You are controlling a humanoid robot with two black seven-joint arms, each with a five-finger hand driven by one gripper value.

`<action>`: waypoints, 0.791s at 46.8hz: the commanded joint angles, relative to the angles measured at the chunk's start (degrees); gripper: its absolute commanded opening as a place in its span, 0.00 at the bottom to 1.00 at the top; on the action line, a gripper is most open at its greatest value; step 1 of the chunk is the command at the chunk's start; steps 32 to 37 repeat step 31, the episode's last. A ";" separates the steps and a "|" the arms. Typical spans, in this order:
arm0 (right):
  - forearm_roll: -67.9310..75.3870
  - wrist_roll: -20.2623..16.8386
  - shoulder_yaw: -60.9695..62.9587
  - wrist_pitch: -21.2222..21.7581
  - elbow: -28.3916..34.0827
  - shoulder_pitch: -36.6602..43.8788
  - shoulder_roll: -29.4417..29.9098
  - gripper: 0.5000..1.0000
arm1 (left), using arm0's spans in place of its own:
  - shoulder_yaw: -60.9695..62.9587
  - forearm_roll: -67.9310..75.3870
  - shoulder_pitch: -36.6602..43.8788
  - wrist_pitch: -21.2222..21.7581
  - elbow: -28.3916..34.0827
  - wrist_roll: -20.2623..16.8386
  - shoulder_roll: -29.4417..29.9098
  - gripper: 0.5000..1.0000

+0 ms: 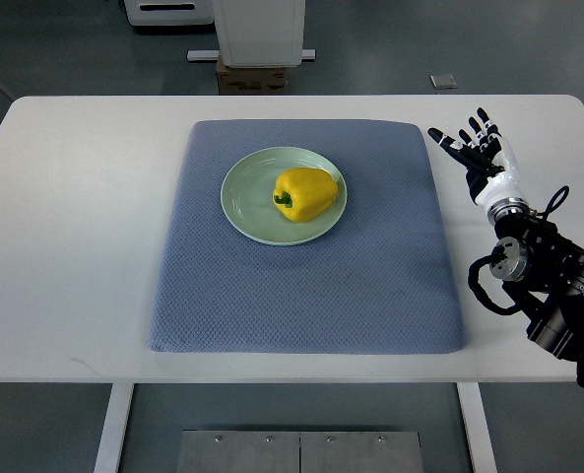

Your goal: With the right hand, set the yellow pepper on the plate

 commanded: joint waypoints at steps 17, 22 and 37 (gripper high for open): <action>0.97 -0.39 1.08 0.24 -2.36 -0.41 0.53 1.00 | 0.00 0.00 0.00 0.00 0.00 0.01 0.00 1.00; 1.85 -1.10 1.08 0.24 -2.63 -0.32 0.44 1.00 | 0.00 0.00 0.00 0.00 0.00 0.01 0.00 1.00; 2.64 -1.27 1.08 0.41 -2.63 -0.32 0.44 1.00 | 0.00 0.00 0.00 0.00 0.00 0.01 0.00 1.00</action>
